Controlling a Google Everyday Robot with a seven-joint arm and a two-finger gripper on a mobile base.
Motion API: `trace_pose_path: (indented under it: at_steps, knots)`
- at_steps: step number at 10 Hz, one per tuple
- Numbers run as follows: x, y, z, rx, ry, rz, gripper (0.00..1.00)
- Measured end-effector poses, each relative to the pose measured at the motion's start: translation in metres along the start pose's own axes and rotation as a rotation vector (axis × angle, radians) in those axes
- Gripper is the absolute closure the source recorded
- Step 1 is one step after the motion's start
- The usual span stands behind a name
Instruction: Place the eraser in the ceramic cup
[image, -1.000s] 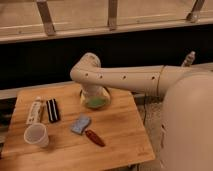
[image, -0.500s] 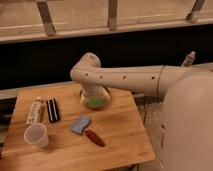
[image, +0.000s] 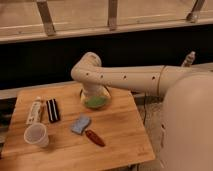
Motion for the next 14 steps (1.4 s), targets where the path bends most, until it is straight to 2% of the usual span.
trace_pose_path:
  at_steps: [2, 4, 6, 9, 11, 13, 14]
  knots:
    - [-0.021, 0.018, -0.002, -0.013, -0.028, -0.047, 0.20]
    - [-0.049, 0.055, -0.008, -0.041, -0.053, -0.108, 0.20]
    - [-0.050, 0.050, -0.007, -0.031, -0.049, -0.104, 0.20]
    - [-0.050, 0.052, -0.006, -0.035, -0.051, -0.106, 0.20]
    - [-0.053, 0.055, -0.007, -0.049, -0.071, -0.130, 0.20]
    - [-0.066, 0.073, -0.008, -0.064, -0.090, -0.172, 0.20]
    - [-0.081, 0.093, -0.007, -0.076, -0.102, -0.204, 0.20]
